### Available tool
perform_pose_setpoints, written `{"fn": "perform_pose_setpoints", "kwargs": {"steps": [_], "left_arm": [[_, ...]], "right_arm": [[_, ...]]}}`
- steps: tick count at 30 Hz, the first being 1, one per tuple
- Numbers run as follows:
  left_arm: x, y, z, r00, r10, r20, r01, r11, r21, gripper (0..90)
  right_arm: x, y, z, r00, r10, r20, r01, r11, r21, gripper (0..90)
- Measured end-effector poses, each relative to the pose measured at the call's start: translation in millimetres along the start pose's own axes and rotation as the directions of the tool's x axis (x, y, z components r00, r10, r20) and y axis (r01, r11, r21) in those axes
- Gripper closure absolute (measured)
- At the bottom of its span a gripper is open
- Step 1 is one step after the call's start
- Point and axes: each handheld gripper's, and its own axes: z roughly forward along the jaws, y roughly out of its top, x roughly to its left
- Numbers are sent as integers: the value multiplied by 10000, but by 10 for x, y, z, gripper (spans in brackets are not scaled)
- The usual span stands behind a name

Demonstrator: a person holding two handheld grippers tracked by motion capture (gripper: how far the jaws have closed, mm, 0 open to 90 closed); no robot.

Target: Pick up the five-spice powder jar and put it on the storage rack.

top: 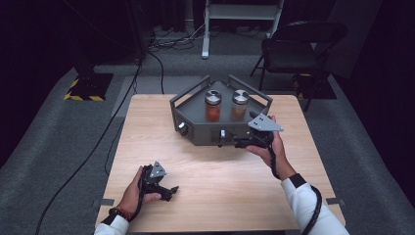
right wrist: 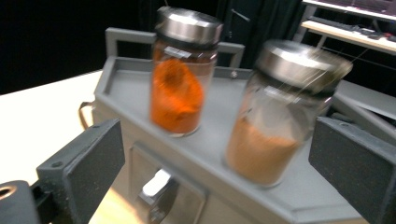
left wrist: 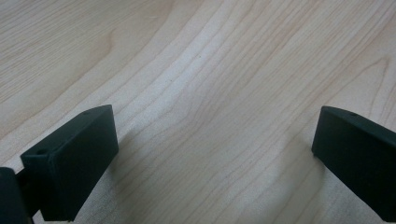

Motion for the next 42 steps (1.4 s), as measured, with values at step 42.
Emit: {"fn": "perform_pose_setpoints", "kwargs": {"steps": [42], "left_arm": [[0,0,0,10000,-3,0,3,10000,-1,2]], "right_arm": [[103,-561,-380,9847,-867,-1513,1232,9600,2516,35]]}}
